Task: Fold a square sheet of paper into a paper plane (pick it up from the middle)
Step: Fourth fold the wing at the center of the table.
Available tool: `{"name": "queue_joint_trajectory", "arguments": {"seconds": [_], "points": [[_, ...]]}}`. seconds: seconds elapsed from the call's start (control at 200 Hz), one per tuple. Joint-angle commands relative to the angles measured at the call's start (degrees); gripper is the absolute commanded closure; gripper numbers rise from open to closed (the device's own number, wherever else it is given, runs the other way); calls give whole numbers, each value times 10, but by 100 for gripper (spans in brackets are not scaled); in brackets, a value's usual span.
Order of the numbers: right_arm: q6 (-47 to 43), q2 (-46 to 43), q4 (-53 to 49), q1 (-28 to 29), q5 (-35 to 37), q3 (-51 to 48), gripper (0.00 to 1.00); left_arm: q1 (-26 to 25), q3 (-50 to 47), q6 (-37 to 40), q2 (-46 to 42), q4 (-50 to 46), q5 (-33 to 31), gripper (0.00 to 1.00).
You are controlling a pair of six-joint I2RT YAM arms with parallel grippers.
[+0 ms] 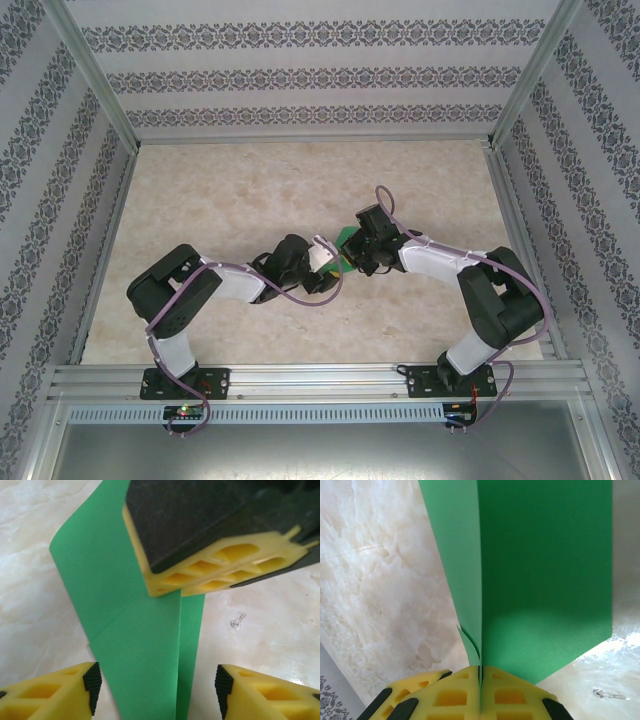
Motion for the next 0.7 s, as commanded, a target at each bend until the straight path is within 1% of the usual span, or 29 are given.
{"name": "queue_joint_trajectory", "arguments": {"seconds": [0.0,0.09,0.185,0.26,0.34,0.42,0.515,0.61,0.699], "points": [[11,10,-12,-6,-14,18,96,-7,1,22,11,44,18,42],[13,12,-13,-7,-21,21,95,-7,3,21,15,45,20,50],[19,12,-11,-9,-28,21,93,-7,3,20,21,47,18,55],[18,9,-16,-8,-28,23,91,-7,4,19,24,49,14,60],[17,9,-18,-9,-31,24,88,-7,6,14,26,49,6,65],[16,7,-20,-9,-34,26,84,-7,5,8,26,52,0,72],[7,3,-30,-14,-34,29,74,-6,4,1,27,53,-3,78],[-10,-6,-44,-19,-29,32,62,-5,1,-8,28,53,-4,80],[-43,-19,-60,-29,-25,35,50,-3,0,-18,28,53,-1,81]]}}
